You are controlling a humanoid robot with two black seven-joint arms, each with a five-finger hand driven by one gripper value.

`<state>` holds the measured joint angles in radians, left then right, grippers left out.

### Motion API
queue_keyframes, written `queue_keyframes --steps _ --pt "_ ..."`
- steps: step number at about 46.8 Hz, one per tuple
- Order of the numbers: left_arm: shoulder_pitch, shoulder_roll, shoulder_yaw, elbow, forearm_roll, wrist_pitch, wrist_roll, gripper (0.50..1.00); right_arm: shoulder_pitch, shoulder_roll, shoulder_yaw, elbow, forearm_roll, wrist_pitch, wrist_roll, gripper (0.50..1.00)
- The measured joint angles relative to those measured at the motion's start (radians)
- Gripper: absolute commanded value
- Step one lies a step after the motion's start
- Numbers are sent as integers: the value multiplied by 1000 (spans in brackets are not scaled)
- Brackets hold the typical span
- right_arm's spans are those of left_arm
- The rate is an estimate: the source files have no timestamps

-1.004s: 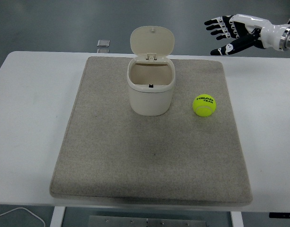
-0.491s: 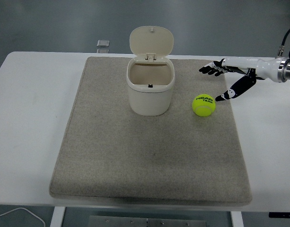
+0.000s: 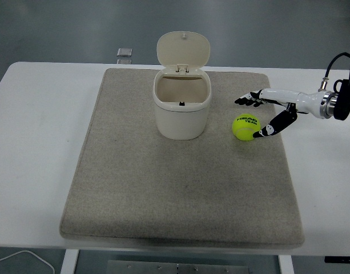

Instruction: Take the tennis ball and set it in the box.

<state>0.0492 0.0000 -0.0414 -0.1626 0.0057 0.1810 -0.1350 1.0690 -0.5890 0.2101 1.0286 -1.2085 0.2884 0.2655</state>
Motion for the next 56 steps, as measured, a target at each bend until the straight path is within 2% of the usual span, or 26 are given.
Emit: queue_keyframes --steps 13,26,32,45,47,50,56 --pt "0 0 0 0 0 0 0 996 -10 5 0 -3 -16 -13 0 911" --pt "0 0 0 0 0 0 0 996 -23 52 -4 -23 -37 -54 0 895" --pt "0 0 0 0 0 0 0 996 -25 59 -6 -31 -53 -57 0 877" --pt "0 0 0 0 0 0 0 996 -29 59 -6 -38 -77 -57 0 870" --pt "0 0 0 0 0 0 0 996 -29 59 -7 -38 -77 -57 0 850" --pt "0 0 0 0 0 0 0 996 -29 58 -10 -38 -77 -57 0 793" --pt "0 0 0 0 0 0 0 996 -29 59 -11 -38 -77 -56 1 768"
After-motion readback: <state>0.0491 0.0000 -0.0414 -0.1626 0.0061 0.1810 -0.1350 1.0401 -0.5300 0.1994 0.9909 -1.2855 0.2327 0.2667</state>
